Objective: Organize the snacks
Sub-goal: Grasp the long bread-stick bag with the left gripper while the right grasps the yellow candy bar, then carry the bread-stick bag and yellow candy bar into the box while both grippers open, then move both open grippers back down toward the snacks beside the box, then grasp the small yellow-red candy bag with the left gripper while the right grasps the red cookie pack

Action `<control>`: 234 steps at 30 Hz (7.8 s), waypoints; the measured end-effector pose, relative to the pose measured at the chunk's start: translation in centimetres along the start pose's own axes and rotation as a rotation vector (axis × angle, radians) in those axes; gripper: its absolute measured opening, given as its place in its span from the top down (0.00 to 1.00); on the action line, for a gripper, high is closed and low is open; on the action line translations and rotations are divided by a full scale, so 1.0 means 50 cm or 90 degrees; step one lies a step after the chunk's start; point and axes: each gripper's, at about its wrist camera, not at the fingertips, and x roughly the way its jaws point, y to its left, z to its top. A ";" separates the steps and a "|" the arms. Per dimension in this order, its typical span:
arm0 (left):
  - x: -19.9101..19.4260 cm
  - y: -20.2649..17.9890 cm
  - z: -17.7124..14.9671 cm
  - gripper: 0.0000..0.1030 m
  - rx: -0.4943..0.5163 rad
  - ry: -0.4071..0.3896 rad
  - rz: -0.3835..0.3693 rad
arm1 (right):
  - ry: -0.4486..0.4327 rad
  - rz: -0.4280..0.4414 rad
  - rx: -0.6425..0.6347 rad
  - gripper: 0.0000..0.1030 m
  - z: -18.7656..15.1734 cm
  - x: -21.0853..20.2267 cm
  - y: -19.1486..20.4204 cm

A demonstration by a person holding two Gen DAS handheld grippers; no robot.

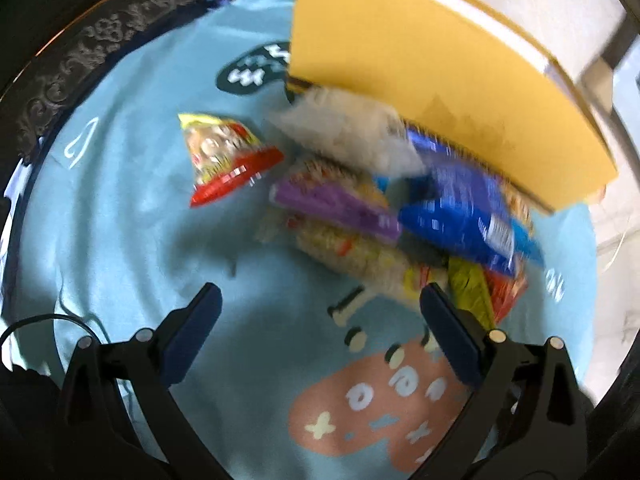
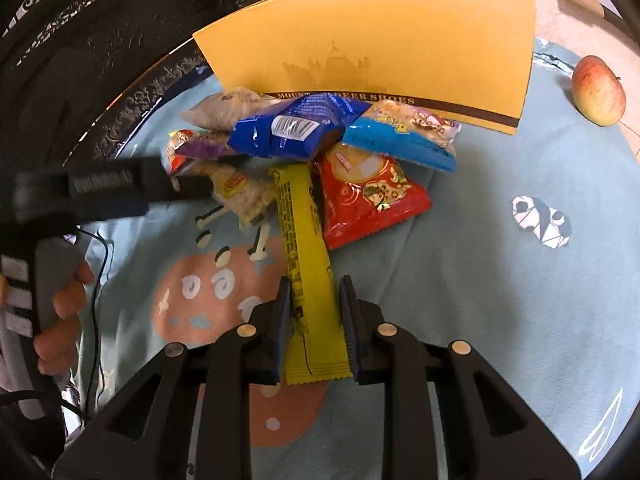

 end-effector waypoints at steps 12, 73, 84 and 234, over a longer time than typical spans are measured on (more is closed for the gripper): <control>0.083 -0.047 0.045 0.08 0.010 0.040 0.053 | -0.003 -0.003 -0.006 0.74 0.005 0.006 0.005; -0.188 -0.186 0.214 0.73 0.205 -0.172 -0.083 | -0.234 -0.021 0.062 0.80 0.288 -0.184 -0.052; -0.054 -0.258 0.340 0.73 0.192 -0.154 -0.051 | -0.213 -0.067 0.071 0.80 0.376 -0.065 -0.129; -0.031 0.045 0.167 0.66 0.109 -0.069 0.038 | -0.138 0.066 0.090 0.55 0.028 -0.106 -0.106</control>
